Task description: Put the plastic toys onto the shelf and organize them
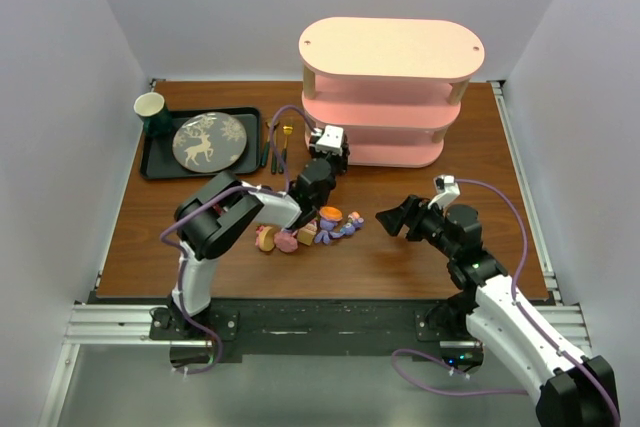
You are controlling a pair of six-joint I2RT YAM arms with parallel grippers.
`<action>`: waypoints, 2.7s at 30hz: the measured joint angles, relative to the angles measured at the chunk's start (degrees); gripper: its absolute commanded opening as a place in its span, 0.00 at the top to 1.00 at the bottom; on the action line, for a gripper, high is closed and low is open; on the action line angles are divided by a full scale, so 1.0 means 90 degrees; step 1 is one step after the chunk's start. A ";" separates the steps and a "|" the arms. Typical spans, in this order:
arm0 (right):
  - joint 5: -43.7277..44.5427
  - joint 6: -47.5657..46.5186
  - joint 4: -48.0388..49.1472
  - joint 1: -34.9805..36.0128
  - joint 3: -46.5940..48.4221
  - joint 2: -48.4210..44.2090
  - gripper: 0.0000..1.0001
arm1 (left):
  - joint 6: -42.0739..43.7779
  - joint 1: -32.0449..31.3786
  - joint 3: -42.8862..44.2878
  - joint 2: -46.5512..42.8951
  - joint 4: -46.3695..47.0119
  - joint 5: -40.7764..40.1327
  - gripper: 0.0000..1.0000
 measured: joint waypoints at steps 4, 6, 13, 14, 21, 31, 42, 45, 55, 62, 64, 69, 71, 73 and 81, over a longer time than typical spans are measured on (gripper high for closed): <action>0.0000 -0.0032 -0.0017 0.0000 0.0000 0.0034 0.17 | -0.0002 0.0046 0.0058 0.0153 0.0012 -0.0039 0.91; 0.0000 -0.0051 -0.0027 0.0000 0.0000 0.0039 0.18 | -0.0007 0.0070 0.0061 0.0204 0.0000 -0.0075 0.91; -0.0002 -0.0073 -0.0022 0.0000 0.0000 0.0158 0.18 | -0.0022 0.0209 0.0061 0.0223 0.0015 -0.0170 0.91; -0.0002 -0.0075 -0.0012 0.0000 0.0000 0.0158 0.18 | -0.0022 0.0233 0.0061 0.0223 0.0022 -0.0175 0.91; -0.0002 -0.0075 0.0017 0.0000 0.0000 0.0153 0.18 | -0.0032 0.0362 0.0085 0.0321 0.0109 -0.0180 0.90; -0.0002 -0.0075 0.0068 0.0000 0.0000 0.0189 0.18 | -0.0073 0.0486 0.0206 0.0442 0.0136 -0.0138 0.83; -0.0002 -0.0075 0.0068 0.0000 0.0000 0.0197 0.18 | -0.0141 0.0576 0.0457 0.0585 0.0090 -0.0049 0.68; -0.0002 -0.0075 0.0068 0.0000 0.0000 0.0197 0.18 | -0.0219 0.0595 0.0457 0.0590 0.0039 -0.0039 0.64; -0.0005 -0.0075 0.0066 0.0000 0.0000 0.0279 0.18 | -0.0418 0.0622 0.0474 0.0590 -0.0090 0.0010 0.55; -0.0007 -0.0075 0.0070 0.0000 0.0000 0.0338 0.18 | -0.0435 0.0622 0.0505 0.0590 -0.0148 0.0056 0.45; -0.0017 -0.0075 0.0078 0.0000 0.0000 0.0359 0.18 | -0.0466 0.0622 0.0505 0.0590 -0.0148 0.0058 0.41; -0.0046 -0.0075 0.0117 0.0000 0.0000 0.0359 0.18 | -0.0532 0.0622 0.0503 0.0590 -0.0170 0.0080 0.34; -0.0051 -0.0075 0.0119 0.0000 0.0000 0.0359 0.18 | -0.0544 0.0622 0.0503 0.0590 -0.0172 0.0083 0.32; -0.0051 -0.0075 0.0121 0.0000 0.0000 0.0362 0.18 | -0.0563 0.0622 0.0495 0.0590 -0.0172 0.0083 0.30; -0.0053 -0.0066 0.0124 0.0000 0.0000 0.0350 0.18 | -0.0605 0.0622 0.0104 0.0476 -0.0170 0.0102 0.21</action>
